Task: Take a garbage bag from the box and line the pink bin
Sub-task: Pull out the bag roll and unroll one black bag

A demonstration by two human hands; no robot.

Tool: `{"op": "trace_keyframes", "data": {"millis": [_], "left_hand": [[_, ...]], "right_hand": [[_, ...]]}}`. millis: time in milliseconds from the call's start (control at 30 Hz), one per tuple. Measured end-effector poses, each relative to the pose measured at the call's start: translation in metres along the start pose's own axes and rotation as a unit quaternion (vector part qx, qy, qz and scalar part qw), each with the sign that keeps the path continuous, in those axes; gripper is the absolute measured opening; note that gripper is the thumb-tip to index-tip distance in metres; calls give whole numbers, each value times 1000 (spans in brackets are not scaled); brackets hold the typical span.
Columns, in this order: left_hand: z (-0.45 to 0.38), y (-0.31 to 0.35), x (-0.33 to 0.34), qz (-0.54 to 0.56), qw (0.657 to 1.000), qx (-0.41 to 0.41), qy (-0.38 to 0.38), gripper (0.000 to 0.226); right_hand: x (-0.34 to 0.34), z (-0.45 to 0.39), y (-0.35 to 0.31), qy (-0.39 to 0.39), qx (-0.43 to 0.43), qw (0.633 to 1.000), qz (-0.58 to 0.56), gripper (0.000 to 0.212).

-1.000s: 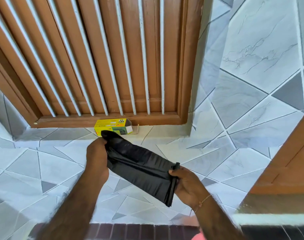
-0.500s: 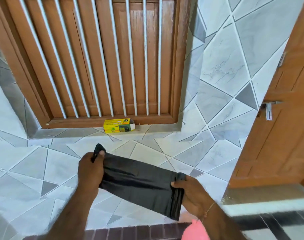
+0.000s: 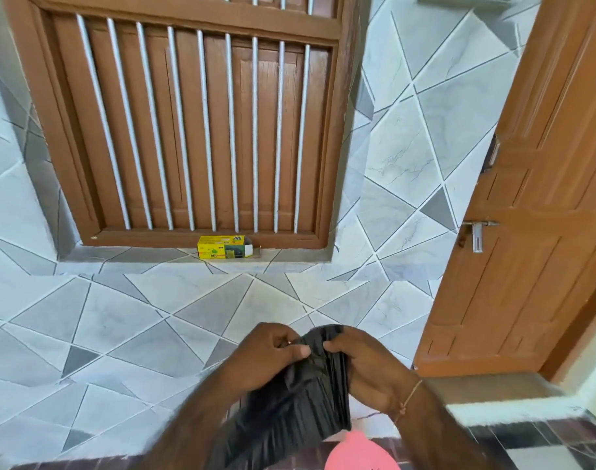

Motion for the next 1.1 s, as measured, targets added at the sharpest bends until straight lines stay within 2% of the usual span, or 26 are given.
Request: {"op": "trace_keyframes", "data": {"millis": [67,133,200,300,433,633,833,933,1100], "left_hand": [[-3,6,-3,34,998,7,43,12],[-7,16,-3,29,998,24,50,10],[-13,26,0,10,998,32,48,9],[-21,32,-1,-30,997,36,61,8],[-27,33,-7,-69,994,32,80,8],[-29,41,-11,-93,990,32,102,8],[-28,48,-19,-104,987,41,113,9],[-25,45,-27,-108,985,33,129,10],[-20,36,-37,-118,983,25,140,10]], "right_hand": [[-12,10,-6,-7,-9,1000,5,43],[-23,17,-7,6,-9,1000,24,47],[-36,22,-9,60,-31,995,79,46],[-58,25,-22,137,-81,984,85,28],[-80,26,-38,137,-76,986,53,16],[-92,23,-37,140,-40,989,24,30],[-78,21,-42,136,-79,986,58,27],[-80,23,-44,144,-83,985,40,22],[-83,25,-46,115,-78,990,13,19]]}}
Point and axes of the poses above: each hand's wrist, its own z-axis away from the middle knuckle, its own x-axis out of the palm, y = z × x, the point moved 4 cm from there along -z, towards the middle knuckle, and after that the axes turned 13 degrees about -z, right-handed, at the moved point
